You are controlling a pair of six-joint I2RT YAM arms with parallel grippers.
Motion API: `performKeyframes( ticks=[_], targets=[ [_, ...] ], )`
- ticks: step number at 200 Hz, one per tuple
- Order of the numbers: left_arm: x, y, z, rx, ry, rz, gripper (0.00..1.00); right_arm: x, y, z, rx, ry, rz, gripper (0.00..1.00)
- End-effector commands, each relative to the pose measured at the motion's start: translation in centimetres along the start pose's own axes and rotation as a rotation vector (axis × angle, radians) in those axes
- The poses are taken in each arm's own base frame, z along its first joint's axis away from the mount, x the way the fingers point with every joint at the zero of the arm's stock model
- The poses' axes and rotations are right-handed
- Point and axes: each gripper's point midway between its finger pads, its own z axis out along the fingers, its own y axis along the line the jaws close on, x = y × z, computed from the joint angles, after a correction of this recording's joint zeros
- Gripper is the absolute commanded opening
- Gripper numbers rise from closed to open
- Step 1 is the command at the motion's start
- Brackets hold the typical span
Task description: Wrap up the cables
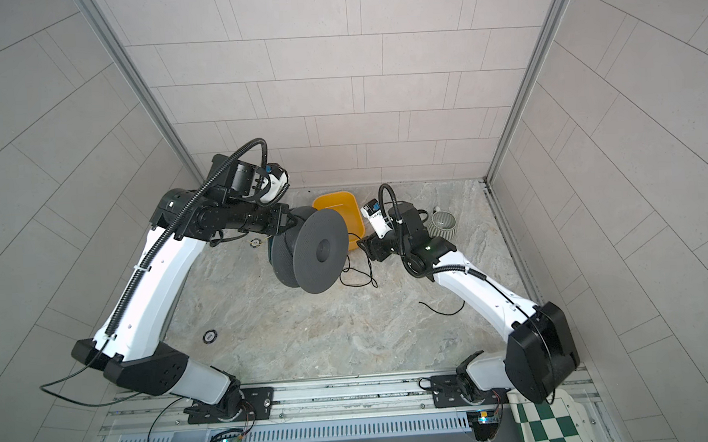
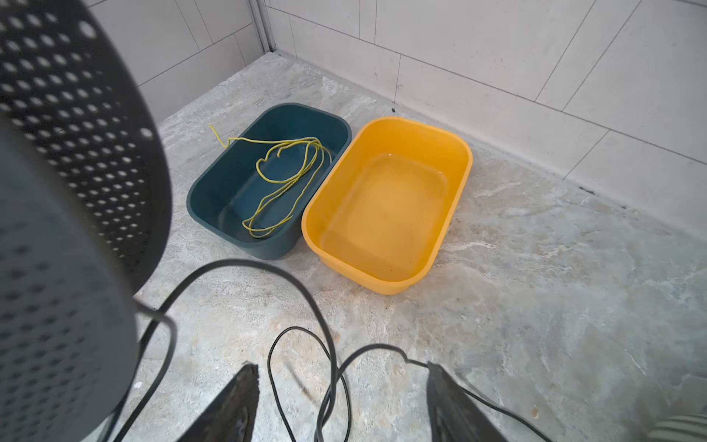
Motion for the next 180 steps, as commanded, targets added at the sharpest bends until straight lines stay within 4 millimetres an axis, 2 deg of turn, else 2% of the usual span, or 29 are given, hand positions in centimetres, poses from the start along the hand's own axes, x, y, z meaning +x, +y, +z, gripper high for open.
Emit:
performKeyframes(
  ticks=[1,28,44,53,74,96,116,134,156,180],
  targets=[
    [-1.0,-1.2,-1.7,0.053,-0.073,0.022,0.0,-0.9,0.2,1.4,-0.034,-0.027,-0.041,0.66],
    [-1.0,-1.3,-1.8,0.059,-0.08,0.025,0.0,-1.5,0.4,2.8,-0.064,-0.043,-0.021,0.62],
    [-1.1,-1.5,-2.0,0.07,-0.094,0.028,0.0,-1.9,0.5,3.7,-0.082,-0.059,-0.01,0.56],
    [-1.1,-1.5,-2.1,0.069,-0.102,0.03,0.0,-1.8,0.4,4.2,-0.084,-0.052,-0.004,0.49],
    [-1.2,-1.2,-2.1,0.052,-0.114,0.032,0.0,-1.2,-0.2,5.2,-0.066,-0.041,0.023,0.26],
    [-1.5,-0.9,-1.9,0.048,-0.119,0.022,0.0,-0.5,-1.7,5.1,-0.006,-0.038,0.101,0.03],
    [-2.0,0.7,-1.9,0.022,-0.143,-0.022,0.0,0.1,-4.1,3.6,0.112,-0.033,0.169,0.0],
    [-2.7,3.1,-1.9,-0.012,-0.173,-0.09,0.0,1.0,-6.9,1.2,0.239,-0.024,0.251,0.0],
    [-3.8,5.4,-1.9,-0.046,-0.189,-0.165,0.0,2.5,-9.7,-1.7,0.308,-0.033,0.378,0.0],
    [-4.6,7.6,-3.0,-0.08,-0.233,-0.239,0.0,4.5,-12.2,-4.9,0.403,-0.008,0.469,0.0]
  ],
)
